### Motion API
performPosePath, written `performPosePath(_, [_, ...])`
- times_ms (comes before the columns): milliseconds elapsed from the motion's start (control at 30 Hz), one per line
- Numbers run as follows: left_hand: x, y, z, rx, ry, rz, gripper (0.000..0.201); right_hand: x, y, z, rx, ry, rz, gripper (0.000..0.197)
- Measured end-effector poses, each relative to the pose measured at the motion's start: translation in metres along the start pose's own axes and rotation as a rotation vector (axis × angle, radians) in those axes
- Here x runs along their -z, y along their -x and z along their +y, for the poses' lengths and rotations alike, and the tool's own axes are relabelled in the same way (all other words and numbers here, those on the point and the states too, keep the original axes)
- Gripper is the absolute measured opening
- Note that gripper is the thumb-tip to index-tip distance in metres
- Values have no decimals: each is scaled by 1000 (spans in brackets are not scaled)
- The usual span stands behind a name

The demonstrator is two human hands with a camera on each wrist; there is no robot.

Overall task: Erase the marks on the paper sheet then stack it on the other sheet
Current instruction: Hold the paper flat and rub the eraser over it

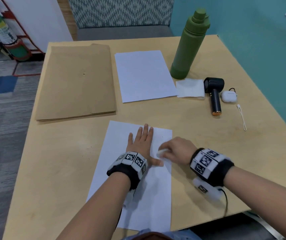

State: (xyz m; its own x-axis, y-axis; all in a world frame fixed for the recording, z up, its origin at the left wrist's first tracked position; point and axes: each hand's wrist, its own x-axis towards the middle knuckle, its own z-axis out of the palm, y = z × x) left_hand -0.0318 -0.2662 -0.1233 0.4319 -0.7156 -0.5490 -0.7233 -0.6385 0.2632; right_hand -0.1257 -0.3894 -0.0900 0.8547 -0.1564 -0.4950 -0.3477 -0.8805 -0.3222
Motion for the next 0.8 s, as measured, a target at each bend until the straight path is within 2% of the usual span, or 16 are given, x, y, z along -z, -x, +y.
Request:
performPosePath(167, [1, 1, 0, -7, -24, -16, 133, 12, -35, -2, -131, -145, 240, 23])
performPosePath(233, [1, 1, 0, -3, -37, -13, 133, -1, -23, -1, -106, -189, 194, 27])
performPosePath(333, [-1, 1, 0, -1, -31, 6, 135, -15, 4, 0, -6, -206, -4, 30])
performPosePath(400, [-2, 1, 0, -4, -25, 3, 135, -5, 0, 1, -2, -180, -29, 31])
performPosePath(533, [1, 1, 0, -1, -26, -21, 134, 15, -32, -4, -95, -211, 197, 28])
performPosePath(567, [2, 1, 0, 2, -29, -24, 134, 12, -32, -5, -102, -218, 216, 28])
performPosePath(633, [2, 2, 0, 4, -41, -25, 134, 1, -16, -3, -63, -192, 147, 30])
performPosePath(733, [1, 2, 0, 3, -38, -19, 136, -10, 12, 4, 17, -104, -42, 33])
performPosePath(800, [2, 1, 0, 2, -36, -28, 138, -6, 14, 7, 27, -94, -103, 33])
